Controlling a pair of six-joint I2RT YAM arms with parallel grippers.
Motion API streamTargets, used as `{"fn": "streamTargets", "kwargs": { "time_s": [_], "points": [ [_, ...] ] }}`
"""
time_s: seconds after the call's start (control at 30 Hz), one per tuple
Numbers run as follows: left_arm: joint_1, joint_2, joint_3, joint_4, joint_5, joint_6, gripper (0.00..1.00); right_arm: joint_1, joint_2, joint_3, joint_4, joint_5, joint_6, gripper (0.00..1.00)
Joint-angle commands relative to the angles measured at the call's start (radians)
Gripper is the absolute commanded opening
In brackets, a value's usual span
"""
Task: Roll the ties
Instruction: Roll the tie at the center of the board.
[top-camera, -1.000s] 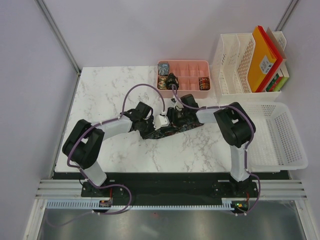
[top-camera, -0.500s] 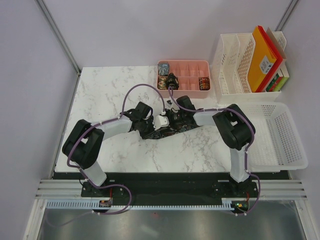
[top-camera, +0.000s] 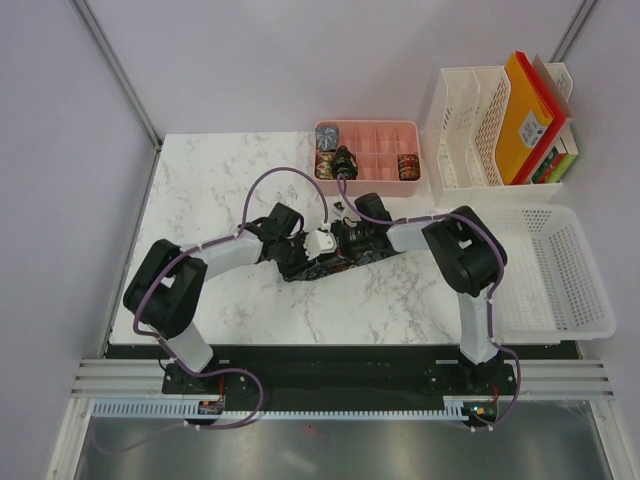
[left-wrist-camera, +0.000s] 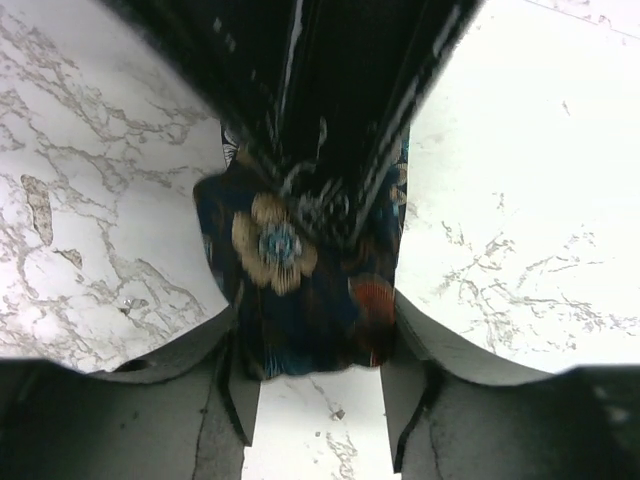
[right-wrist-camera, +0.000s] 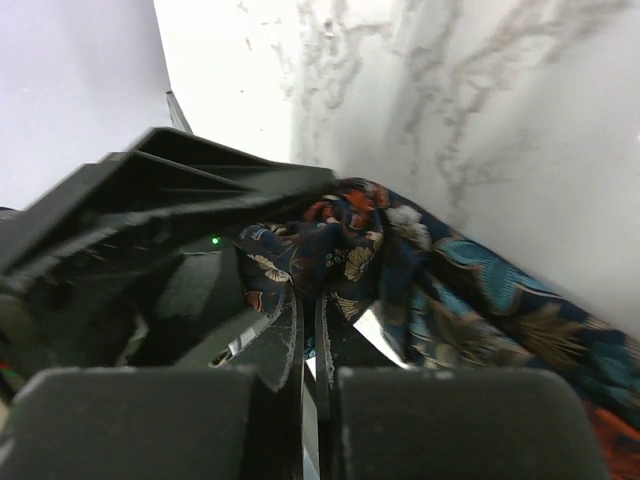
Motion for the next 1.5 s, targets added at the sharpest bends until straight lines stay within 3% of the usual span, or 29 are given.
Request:
{"fn": "streamTargets", "kwargs": {
  "time_s": [0.0,0.27,0.43,0.7,0.87,1.0,1.13,1.2,1.37,1.47],
  "points": [
    [0.009,-0.047,0.009,-0.074,0.067,-0.008,0.55,-0.033,0.061,-0.054,-0.094,0.112,-0.112,0.00],
    [0.009,-0.068,0.035,-0.082,0.136,-0.035,0.67,-0.062,0.104,-0.053,-0.118,0.137,-0.169,0.00],
    [0.009,-0.067,0.038,-0.041,0.093,-0.107,0.80,-0.066,0.128,-0.051,-0.135,0.146,-0.183,0.00],
    [0.009,-0.033,0.024,0.073,-0.031,-0.165,0.86,-0.049,0.138,-0.051,-0.113,0.134,-0.146,0.00],
    [0.003,-0.016,0.009,0.087,0.061,-0.099,0.86,-0.024,0.144,-0.063,-0.091,0.134,-0.109,0.00],
    [-0.011,0.019,0.026,0.047,0.102,-0.078,0.79,-0.012,0.138,-0.072,-0.071,0.135,-0.079,0.00],
    [-0.008,0.039,0.037,-0.040,0.084,-0.024,0.53,0.000,0.129,-0.102,-0.019,0.134,-0.031,0.00],
    [0.009,0.028,0.009,-0.089,0.054,0.043,0.47,0.011,0.125,-0.115,0.026,0.134,0.003,0.00],
    [0.093,-0.050,-0.048,-0.155,0.041,0.187,0.47,0.072,0.142,-0.132,0.174,0.141,0.106,0.00],
    [0.101,-0.074,-0.042,-0.182,0.084,0.197,0.51,0.088,0.173,-0.111,0.213,0.144,0.144,0.00]
  ]
}}
